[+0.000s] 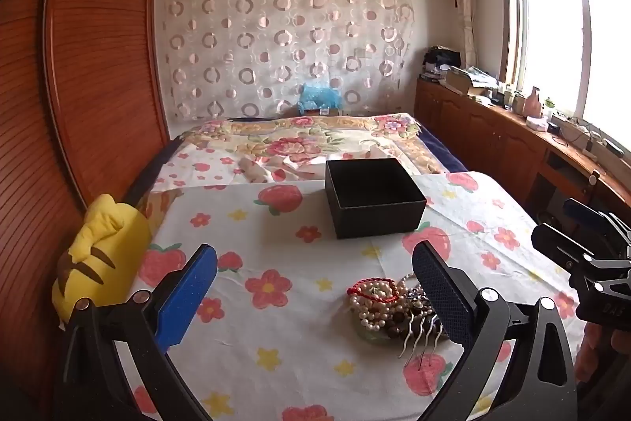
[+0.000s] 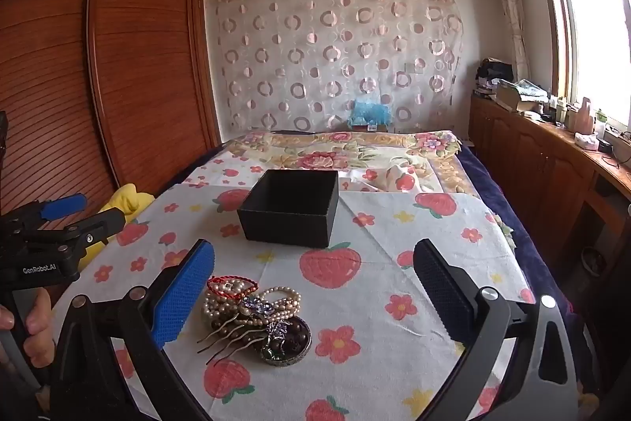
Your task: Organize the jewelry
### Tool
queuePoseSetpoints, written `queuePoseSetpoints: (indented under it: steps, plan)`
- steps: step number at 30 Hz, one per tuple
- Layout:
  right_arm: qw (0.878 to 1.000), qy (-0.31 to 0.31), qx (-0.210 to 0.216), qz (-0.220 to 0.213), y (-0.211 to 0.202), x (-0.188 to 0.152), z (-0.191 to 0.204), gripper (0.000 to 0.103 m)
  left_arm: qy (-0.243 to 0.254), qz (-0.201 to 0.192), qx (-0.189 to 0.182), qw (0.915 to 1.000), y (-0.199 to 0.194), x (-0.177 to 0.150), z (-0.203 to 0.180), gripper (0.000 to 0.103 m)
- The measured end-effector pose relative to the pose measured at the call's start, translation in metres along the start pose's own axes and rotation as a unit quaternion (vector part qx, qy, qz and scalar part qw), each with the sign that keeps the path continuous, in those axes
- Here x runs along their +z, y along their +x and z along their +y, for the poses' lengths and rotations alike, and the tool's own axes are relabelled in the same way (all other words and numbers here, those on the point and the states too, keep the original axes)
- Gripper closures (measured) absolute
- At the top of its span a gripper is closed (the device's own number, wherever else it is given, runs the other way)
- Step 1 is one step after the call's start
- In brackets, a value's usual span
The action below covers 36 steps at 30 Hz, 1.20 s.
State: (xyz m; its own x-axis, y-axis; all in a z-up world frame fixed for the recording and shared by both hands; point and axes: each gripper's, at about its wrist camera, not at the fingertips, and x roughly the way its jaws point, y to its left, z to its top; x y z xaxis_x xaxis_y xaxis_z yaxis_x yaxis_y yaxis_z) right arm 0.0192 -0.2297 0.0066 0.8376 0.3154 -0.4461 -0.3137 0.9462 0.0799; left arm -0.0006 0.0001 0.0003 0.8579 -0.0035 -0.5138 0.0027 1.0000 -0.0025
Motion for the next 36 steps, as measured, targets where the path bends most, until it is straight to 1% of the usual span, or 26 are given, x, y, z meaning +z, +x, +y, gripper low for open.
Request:
queuePoseSetpoints:
  steps: [23,26,36]
  plan:
    - [1.0,0.001,0.0,0.001,0.0,0.0,0.0,0.002,0.0,-0.002,0.0,1.0,0.0,0.0,-0.001,0.007]
    - [1.0,0.001,0.0,0.001,0.0,0.0,0.0,0.002,0.0,-0.004,-0.001,1.0,-0.001,-0.001,-0.011,0.007]
    - [1.0,0.001,0.0,0.001,0.0,0.0,-0.001,0.002,-0.001,-0.004,-0.001,1.0,-0.002,-0.001,-0.009,0.007]
